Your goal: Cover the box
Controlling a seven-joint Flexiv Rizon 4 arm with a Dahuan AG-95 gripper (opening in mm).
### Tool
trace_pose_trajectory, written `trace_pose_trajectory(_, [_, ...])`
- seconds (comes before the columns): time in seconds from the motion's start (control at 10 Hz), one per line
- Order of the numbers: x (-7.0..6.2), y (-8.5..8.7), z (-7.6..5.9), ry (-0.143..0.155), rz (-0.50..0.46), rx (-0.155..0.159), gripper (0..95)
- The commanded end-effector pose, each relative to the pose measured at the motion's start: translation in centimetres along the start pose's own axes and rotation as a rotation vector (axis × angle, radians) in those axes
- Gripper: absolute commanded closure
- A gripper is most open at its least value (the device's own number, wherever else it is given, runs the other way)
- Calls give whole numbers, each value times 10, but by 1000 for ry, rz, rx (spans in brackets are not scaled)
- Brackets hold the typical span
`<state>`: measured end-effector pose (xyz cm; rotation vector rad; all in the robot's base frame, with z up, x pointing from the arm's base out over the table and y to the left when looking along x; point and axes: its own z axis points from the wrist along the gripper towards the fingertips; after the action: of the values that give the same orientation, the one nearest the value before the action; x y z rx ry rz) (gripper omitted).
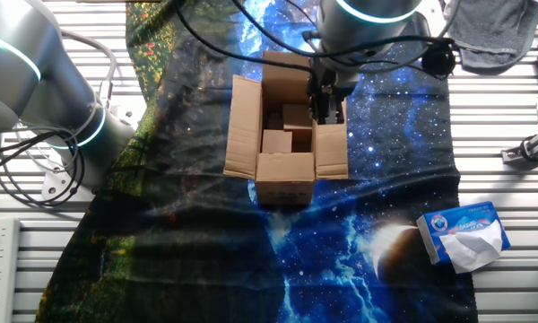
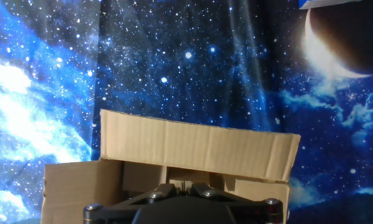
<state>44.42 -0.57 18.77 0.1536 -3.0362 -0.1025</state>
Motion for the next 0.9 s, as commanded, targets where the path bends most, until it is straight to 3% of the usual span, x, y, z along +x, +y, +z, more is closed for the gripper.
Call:
trace_pose_trajectory(0.1, [-3, 0, 0, 1, -10, 9, 950])
trace_pose_trajectory(0.4, [-44, 9, -4, -2, -24, 19, 950])
trace_pose_trajectory(0.6, [-63, 14, -5, 0, -29, 31, 950])
trace_pose_trajectory(0.9, [-72, 13, 5, -12, -34, 32, 950])
